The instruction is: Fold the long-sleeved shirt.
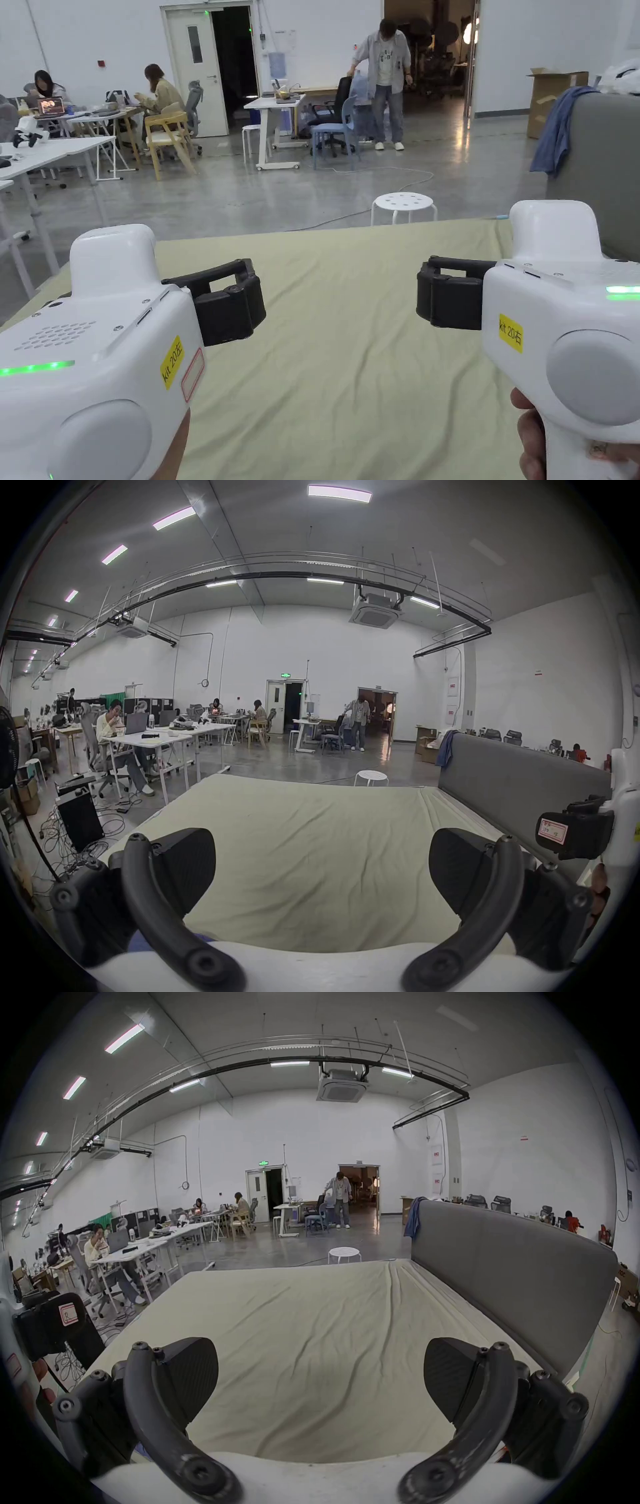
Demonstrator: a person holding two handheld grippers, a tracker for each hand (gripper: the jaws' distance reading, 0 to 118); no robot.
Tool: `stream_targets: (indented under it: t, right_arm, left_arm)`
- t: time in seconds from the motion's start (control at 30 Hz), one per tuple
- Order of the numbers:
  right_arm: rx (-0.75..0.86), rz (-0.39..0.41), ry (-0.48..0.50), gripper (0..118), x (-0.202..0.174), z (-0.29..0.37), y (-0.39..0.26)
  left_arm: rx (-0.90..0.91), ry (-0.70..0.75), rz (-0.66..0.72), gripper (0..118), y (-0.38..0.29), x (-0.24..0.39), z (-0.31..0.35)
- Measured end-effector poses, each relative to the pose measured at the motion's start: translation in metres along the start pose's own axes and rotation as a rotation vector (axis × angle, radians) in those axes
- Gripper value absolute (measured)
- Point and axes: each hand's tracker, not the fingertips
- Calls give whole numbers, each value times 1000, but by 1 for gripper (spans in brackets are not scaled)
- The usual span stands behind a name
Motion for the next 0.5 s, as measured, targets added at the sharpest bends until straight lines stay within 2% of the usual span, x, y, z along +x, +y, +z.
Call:
stream_targets:
  t: [0.23,0.5]
  right_arm:
    - [35,43,-58,117,-4,0,-4]
    - [39,44,-45,117,-2,3,-1]
  left_arm:
    - [5,1,-7,118,1,2,1]
    - [6,-1,-8,118,2,3,1]
